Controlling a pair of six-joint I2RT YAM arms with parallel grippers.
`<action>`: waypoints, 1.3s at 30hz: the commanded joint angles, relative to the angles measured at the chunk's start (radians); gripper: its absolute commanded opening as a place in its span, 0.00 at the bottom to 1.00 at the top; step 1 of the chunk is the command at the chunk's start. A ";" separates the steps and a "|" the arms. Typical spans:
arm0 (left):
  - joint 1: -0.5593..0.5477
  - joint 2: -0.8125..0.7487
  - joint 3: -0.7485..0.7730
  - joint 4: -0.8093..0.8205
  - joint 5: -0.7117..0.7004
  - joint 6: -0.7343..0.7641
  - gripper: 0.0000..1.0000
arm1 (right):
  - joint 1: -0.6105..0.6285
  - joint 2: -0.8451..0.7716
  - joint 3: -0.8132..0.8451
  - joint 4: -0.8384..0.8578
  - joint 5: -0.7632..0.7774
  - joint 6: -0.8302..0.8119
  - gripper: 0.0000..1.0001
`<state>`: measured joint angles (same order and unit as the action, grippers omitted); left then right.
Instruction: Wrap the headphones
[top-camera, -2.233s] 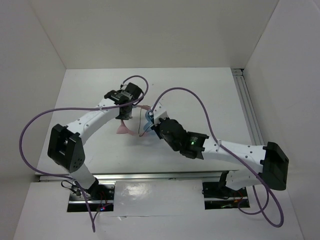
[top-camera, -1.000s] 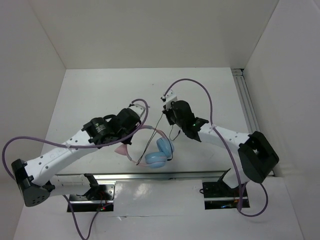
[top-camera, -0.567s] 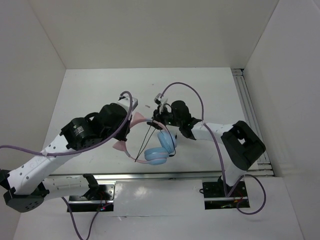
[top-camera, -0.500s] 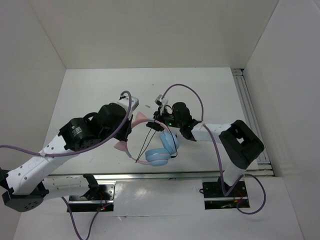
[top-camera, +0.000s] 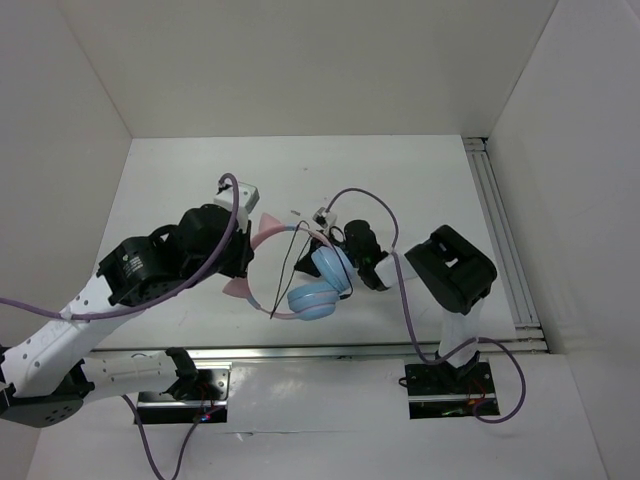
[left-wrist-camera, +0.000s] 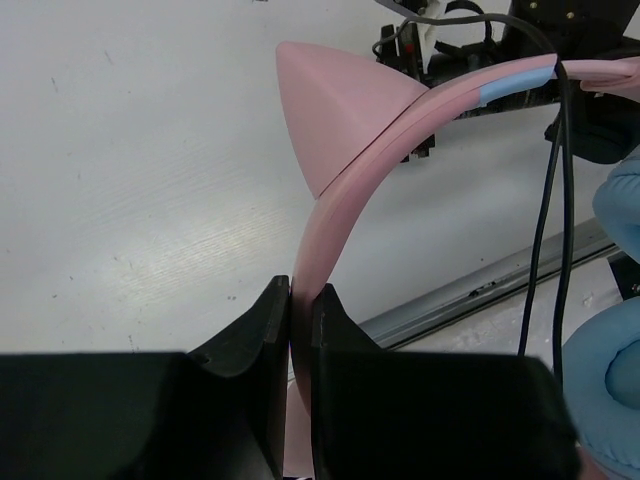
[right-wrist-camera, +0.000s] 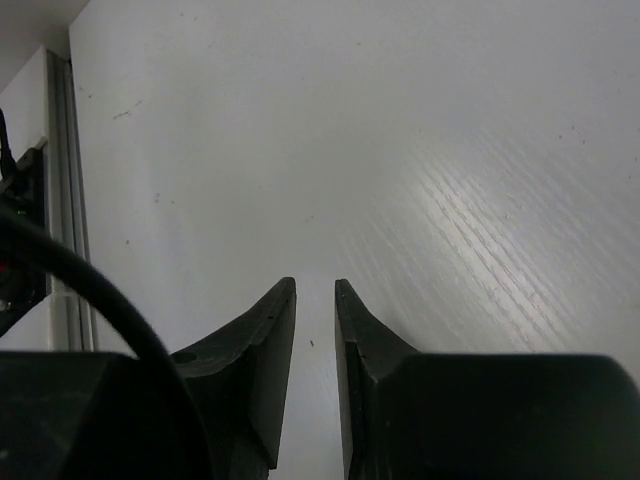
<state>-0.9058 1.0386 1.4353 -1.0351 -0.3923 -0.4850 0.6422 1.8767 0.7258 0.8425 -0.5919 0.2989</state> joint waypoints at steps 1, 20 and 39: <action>-0.001 -0.025 0.062 0.056 -0.051 -0.076 0.00 | -0.010 0.039 -0.016 0.113 -0.013 0.013 0.30; -0.001 -0.035 0.145 -0.033 -0.273 -0.184 0.00 | -0.059 0.118 -0.121 0.142 -0.014 0.000 0.33; 0.008 0.005 0.157 -0.045 -0.344 -0.193 0.00 | -0.069 0.021 -0.221 0.201 -0.075 0.022 0.45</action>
<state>-0.9039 1.0473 1.5509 -1.1542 -0.7025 -0.6331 0.5777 1.9205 0.5362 1.0424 -0.6548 0.3248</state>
